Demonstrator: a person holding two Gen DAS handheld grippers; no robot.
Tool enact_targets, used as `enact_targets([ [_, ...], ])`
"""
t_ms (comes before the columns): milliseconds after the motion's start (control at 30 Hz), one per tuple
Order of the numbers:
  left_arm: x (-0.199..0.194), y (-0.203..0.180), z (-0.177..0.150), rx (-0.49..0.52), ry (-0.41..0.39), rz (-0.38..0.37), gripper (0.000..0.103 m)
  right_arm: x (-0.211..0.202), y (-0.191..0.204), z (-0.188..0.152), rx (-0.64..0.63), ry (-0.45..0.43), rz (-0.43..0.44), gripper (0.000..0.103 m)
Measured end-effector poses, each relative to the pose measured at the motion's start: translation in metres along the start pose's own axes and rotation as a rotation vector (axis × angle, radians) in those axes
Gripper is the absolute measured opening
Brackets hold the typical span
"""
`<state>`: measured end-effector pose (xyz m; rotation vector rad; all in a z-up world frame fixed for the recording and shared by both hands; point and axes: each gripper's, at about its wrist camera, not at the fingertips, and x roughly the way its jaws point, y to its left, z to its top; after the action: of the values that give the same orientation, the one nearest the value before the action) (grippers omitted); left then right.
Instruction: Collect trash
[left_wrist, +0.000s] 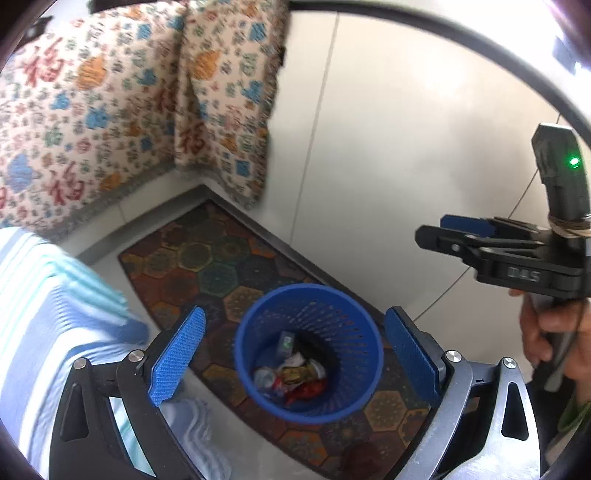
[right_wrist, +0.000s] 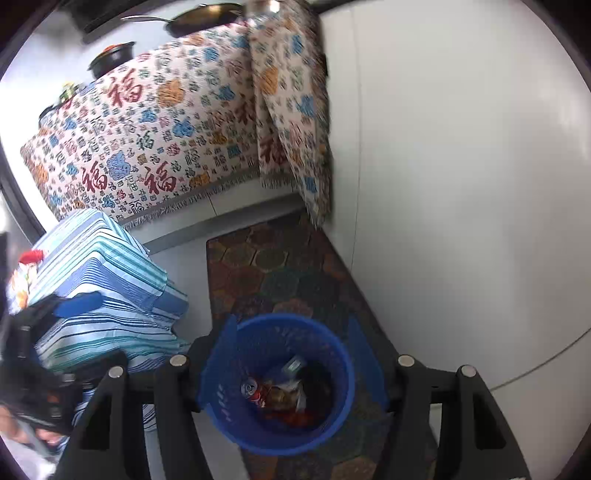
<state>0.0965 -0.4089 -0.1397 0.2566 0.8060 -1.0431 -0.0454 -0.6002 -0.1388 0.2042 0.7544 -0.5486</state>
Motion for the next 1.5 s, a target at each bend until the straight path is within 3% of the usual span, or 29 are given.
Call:
enact_targets([
  [133, -0.054, 0.022, -0.018, 0.007, -0.013, 0.040, 0.098, -0.013, 0.041, 0.003, -0.111, -0.051, -0.007, 0.065],
  [300, -0.119, 0.080, -0.064, -0.013, -0.009, 0.178, 0.101, -0.015, 0.110, -0.002, -0.226, -0.057, 0.064, 0.066],
  [467, -0.156, 0.172, -0.121, -0.171, 0.061, 0.391, 0.100, -0.010, 0.203, -0.020, -0.357, -0.037, 0.189, 0.066],
  [700, -0.192, 0.270, -0.174, -0.368, 0.067, 0.608, 0.100, 0.005, 0.327, -0.057, -0.577, -0.005, 0.333, 0.066],
  [867, -0.197, 0.303, -0.193, -0.490, 0.070, 0.613, 0.101, 0.029, 0.379, -0.066, -0.614, 0.028, 0.347, 0.066],
  [1067, -0.193, 0.308, -0.192, -0.495, 0.081, 0.632, 0.103, 0.056, 0.405, -0.055, -0.533, 0.058, 0.358, 0.066],
  [1200, -0.189, 0.313, -0.189, -0.508, 0.089, 0.630, 0.103, 0.066, 0.412, -0.047, -0.504, 0.081, 0.337, 0.077],
  [1300, -0.188, 0.320, -0.178, -0.541, 0.092, 0.567, 0.102, 0.068, 0.414, -0.046, -0.504, 0.080, 0.338, 0.077],
  [1400, -0.190, 0.324, -0.149, -0.593, -0.014, 0.507, 0.102, 0.069, 0.414, -0.045, -0.505, 0.079, 0.338, 0.077],
  [1500, -0.170, 0.333, -0.120, -0.584, -0.021, 0.555, 0.102, 0.069, 0.414, -0.046, -0.506, 0.079, 0.338, 0.077],
])
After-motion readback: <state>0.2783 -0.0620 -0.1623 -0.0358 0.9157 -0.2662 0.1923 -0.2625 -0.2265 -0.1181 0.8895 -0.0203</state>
